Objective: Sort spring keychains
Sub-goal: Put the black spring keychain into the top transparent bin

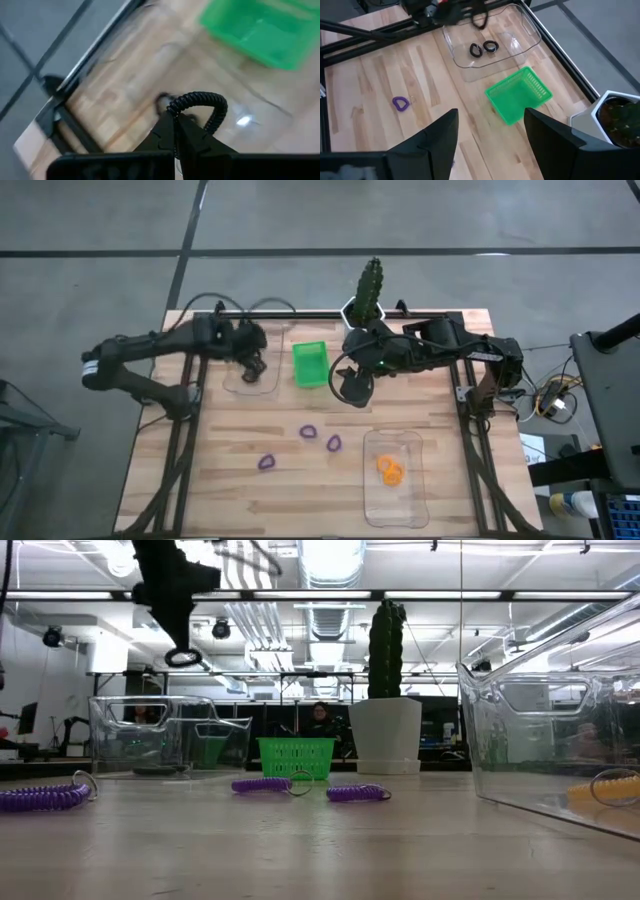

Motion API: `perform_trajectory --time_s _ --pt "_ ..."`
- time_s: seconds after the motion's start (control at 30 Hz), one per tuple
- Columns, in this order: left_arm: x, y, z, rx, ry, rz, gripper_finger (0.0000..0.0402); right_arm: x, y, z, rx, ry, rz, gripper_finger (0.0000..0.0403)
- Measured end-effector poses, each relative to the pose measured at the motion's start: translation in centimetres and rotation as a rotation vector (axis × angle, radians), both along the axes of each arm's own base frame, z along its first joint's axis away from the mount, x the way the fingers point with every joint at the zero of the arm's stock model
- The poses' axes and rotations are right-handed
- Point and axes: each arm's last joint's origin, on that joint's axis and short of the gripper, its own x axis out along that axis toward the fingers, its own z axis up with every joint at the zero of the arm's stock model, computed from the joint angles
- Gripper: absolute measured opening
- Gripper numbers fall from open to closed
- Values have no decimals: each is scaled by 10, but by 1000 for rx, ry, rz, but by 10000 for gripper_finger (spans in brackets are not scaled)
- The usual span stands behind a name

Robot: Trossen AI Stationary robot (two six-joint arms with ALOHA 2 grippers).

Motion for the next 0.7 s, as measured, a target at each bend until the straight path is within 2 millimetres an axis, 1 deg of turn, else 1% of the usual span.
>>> perform_trajectory --time_s 0.2,0.33,0.47,0.7 --pt "-7 56 -12 -66 15 195 0 1 1 0 1 -8 2 219" --pt "-1 80 -26 -129 -15 226 0 1 1 0 1 -7 2 219" --pt "10 91 -44 -177 24 235 0 1 1 0 1 -6 2 219" --pt "30 101 -79 -319 108 223 0 1 1 0 1 -6 2 219"
